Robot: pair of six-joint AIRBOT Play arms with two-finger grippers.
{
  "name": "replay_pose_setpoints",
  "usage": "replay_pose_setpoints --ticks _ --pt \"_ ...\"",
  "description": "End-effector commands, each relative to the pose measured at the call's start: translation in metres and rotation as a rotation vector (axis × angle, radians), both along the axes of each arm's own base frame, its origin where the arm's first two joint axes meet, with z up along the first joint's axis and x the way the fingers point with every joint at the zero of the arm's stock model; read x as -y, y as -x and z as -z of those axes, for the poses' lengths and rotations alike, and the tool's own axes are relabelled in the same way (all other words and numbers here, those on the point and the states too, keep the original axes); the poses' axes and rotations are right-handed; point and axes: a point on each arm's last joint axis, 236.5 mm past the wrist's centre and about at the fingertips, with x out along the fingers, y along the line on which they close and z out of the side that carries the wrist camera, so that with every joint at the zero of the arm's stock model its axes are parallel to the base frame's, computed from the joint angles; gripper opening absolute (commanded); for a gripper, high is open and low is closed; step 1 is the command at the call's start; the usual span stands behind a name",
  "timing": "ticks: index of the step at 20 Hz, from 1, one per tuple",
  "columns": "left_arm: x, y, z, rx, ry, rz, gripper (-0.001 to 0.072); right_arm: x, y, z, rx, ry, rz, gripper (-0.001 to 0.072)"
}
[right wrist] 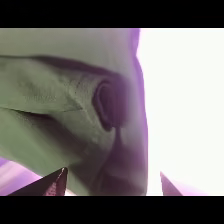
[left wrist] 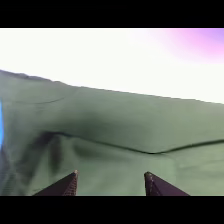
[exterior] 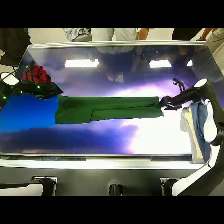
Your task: Fold the shirts.
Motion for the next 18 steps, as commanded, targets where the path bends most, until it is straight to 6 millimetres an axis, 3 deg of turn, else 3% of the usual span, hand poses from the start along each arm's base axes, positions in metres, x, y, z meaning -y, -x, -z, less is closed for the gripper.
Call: replay_pose_setpoints --ticks 1,3,4,5,6,7,8,9,10,11,14,18 --pt "0.026 0.010 -0.039 0.082 -0.007 0.058 0.0509 -0.022 -0.004 0.021 -0.067 -0.083 0.082 0.0709" --pt "0.045 0.016 -0.052 0.109 -0.007 0.099 0.0509 -0.037 -0.013 0.024 -0.059 -0.067 0.105 0.0700" --pt "0.054 0.018 -0.054 0.115 -0.007 0.119 0.0509 -0.045 -0.016 0.025 -0.057 -0.063 0.103 0.0646" --pt "0.064 0.021 -0.054 0.113 -0.005 0.141 0.0509 -0.053 -0.016 0.024 -0.061 -0.065 0.099 0.0432" --pt "0.074 0.023 -0.051 0.108 -0.004 0.161 0.0509 -0.059 -0.018 0.020 -0.052 -0.078 0.096 0.0113" --pt "0.085 0.026 -0.045 0.095 -0.002 0.187 0.0502 -0.065 -0.022 0.009 -0.023 -0.110 0.093 0.0041" --pt "0.097 0.030 -0.036 0.075 0.000 0.214 0.0486 -0.070 -0.028 -0.010 0.046 -0.135 0.061 0.0040" --pt "0.110 0.036 -0.024 0.047 0.001 0.242 0.0353 -0.070 -0.031 -0.030 0.097 -0.131 0.048 0.0039" --pt "0.124 0.042 -0.010 0.017 0.005 0.271 0.0153 -0.069 -0.031 -0.054 0.145 -0.117 0.037 0.0039" --pt "0.144 0.049 0.005 -0.012 0.031 0.294 0.0030 -0.070 -0.028 -0.078 0.184 -0.108 0.020 0.0039" --pt "0.213 0.055 0.044 -0.078 0.182 0.268 0.0030 -0.076 -0.004 -0.144 0.278 -0.058 -0.057 0.0038" --pt "0.290 0.057 0.073 -0.160 0.392 0.193 0.0030 -0.098 0.040 -0.201 0.349 0.026 -0.191 0.0039"
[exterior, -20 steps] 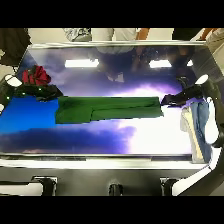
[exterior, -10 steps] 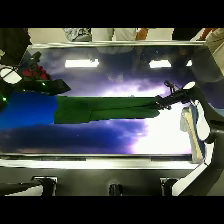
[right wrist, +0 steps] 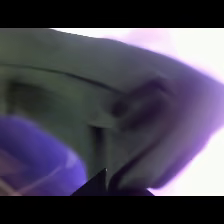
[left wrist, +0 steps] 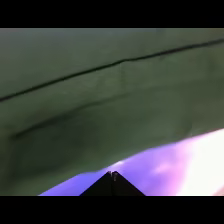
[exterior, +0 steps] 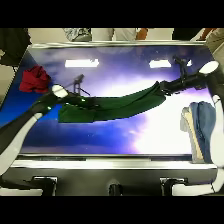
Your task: Fold the shirts.
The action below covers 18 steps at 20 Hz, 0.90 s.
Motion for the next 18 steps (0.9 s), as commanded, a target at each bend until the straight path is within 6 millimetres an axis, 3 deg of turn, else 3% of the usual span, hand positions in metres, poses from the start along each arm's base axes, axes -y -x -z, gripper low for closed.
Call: replay_pose_setpoints --ticks 1,5,9,11,13,14,16,18 --pt "0.066 0.001 0.024 -0.099 0.170 -0.100 0.0030 -0.016 0.042 -0.053 0.078 0.077 -0.095 0.0039" --pt "0.112 0.013 0.039 -0.163 0.240 -0.126 0.0030 -0.021 0.072 -0.107 0.187 0.100 -0.089 0.0039" --pt "0.175 0.033 0.042 -0.201 0.305 -0.069 0.0029 -0.023 0.092 -0.126 0.216 0.105 -0.102 0.0040" --pt "0.189 0.032 0.044 -0.199 0.317 -0.049 0.0028 -0.023 0.088 -0.127 0.224 0.104 -0.092 0.0040" --pt "0.170 0.019 0.039 -0.145 0.284 -0.021 0.0025 -0.026 0.077 -0.127 0.236 0.077 -0.069 0.0040" --pt "0.149 0.011 0.034 -0.103 0.228 0.002 0.0025 -0.033 0.067 -0.128 0.253 0.044 -0.063 0.0040" --pt "0.088 -0.008 0.015 -0.010 0.082 0.036 0.0025 -0.058 0.049 -0.125 0.288 0.001 -0.080 0.0040" --pt "0.015 -0.028 -0.019 0.112 -0.072 0.041 0.0025 -0.105 0.038 -0.118 0.309 -0.063 -0.135 0.0040"
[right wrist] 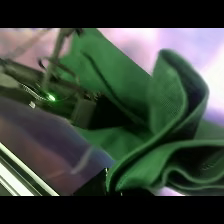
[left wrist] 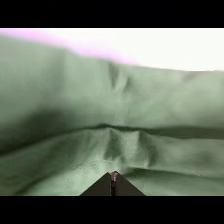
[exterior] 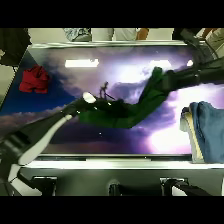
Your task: Fold the shirts.
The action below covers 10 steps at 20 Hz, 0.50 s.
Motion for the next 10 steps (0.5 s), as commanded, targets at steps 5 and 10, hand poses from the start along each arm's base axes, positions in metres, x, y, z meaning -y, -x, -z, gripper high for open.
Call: replay_pose_setpoints --ticks 5,10 --pt "-0.235 -0.030 -0.125 0.305 -0.403 -0.145 0.0027 -0.170 -0.034 0.054 -0.001 -0.188 -0.145 0.0040" --pt "-0.280 -0.010 -0.195 0.416 -0.398 -0.256 0.0028 -0.263 -0.042 0.135 -0.142 -0.308 -0.105 0.0042"
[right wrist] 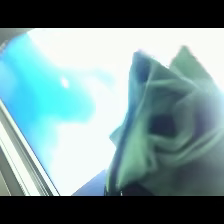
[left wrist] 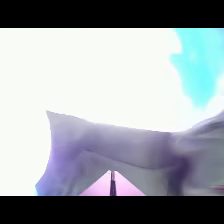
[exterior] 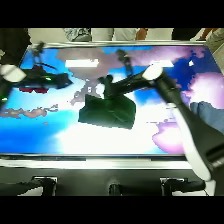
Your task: Fold the shirts.
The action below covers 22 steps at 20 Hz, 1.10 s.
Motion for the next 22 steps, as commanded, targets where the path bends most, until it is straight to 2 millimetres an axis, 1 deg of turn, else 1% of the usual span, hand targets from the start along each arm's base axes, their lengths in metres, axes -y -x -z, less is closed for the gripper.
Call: replay_pose_setpoints --ticks 1,2,3,4,5,6,7,8,10,12,13,14,15,16,17,18,20,21,22 --pt "-0.031 0.019 -0.038 0.072 -0.038 -0.046 0.0028 -0.064 -0.002 0.059 -0.122 -0.069 0.056 0.0044" --pt "-0.028 0.021 -0.041 0.079 -0.038 -0.038 0.0028 -0.072 -0.002 0.076 -0.157 -0.063 0.076 0.0129" --pt "-0.024 0.022 -0.041 0.079 -0.038 -0.029 0.0028 -0.077 -0.002 0.089 -0.186 -0.062 0.098 0.0405" --pt "-0.022 0.023 -0.040 0.072 -0.040 -0.021 0.0028 -0.078 -0.003 0.097 -0.202 -0.060 0.103 0.0662" --pt "-0.022 0.024 -0.038 0.069 -0.046 -0.013 0.0028 -0.073 -0.002 0.099 -0.208 -0.047 0.092 0.0664" --pt "-0.023 0.026 -0.035 0.060 -0.052 -0.012 0.0028 -0.062 -0.001 0.097 -0.212 -0.029 0.073 0.0664" --pt "-0.028 0.026 -0.032 0.052 -0.068 -0.016 0.0028 -0.039 -0.003 0.094 -0.199 0.018 0.047 0.0664" --pt "-0.030 0.027 -0.031 0.053 -0.083 -0.007 0.0028 -0.009 -0.005 0.093 -0.187 0.087 0.029 0.0664" --pt "-0.038 0.025 -0.029 0.055 -0.109 -0.017 0.0028 0.077 -0.010 0.090 -0.172 0.267 0.027 0.0667" --pt "-0.046 0.024 -0.027 0.055 -0.131 -0.031 0.0028 0.176 -0.003 0.093 -0.239 0.458 0.059 0.0666" --pt "-0.047 0.024 -0.027 0.054 -0.133 -0.032 0.0028 0.221 0.006 0.101 -0.307 0.541 0.082 0.0661" --pt "-0.047 0.024 -0.027 0.054 -0.133 -0.033 0.0028 0.249 0.018 0.114 -0.385 0.570 0.101 0.0604" --pt "-0.047 0.024 -0.027 0.054 -0.132 -0.033 0.0029 0.258 0.028 0.128 -0.463 0.542 0.132 0.0600" --pt "-0.046 0.024 -0.027 0.054 -0.132 -0.031 0.0029 0.253 0.033 0.143 -0.509 0.478 0.165 0.0600" --pt "-0.046 0.024 -0.027 0.054 -0.131 -0.031 0.0029 0.236 0.033 0.158 -0.538 0.377 0.211 0.0599" --pt "-0.046 0.024 -0.027 0.054 -0.129 -0.030 0.0029 0.220 0.029 0.167 -0.547 0.281 0.260 0.0598" --pt "-0.045 0.024 -0.027 0.054 -0.129 -0.030 0.0029 0.189 0.016 0.175 -0.547 0.098 0.345 0.0596" --pt "-0.046 0.024 -0.027 0.054 -0.129 -0.030 0.0029 0.179 0.014 0.180 -0.547 0.063 0.354 0.0587" --pt "-0.045 0.024 -0.027 0.054 -0.129 -0.030 0.0029 0.169 0.018 0.186 -0.558 0.063 0.335 0.0587"
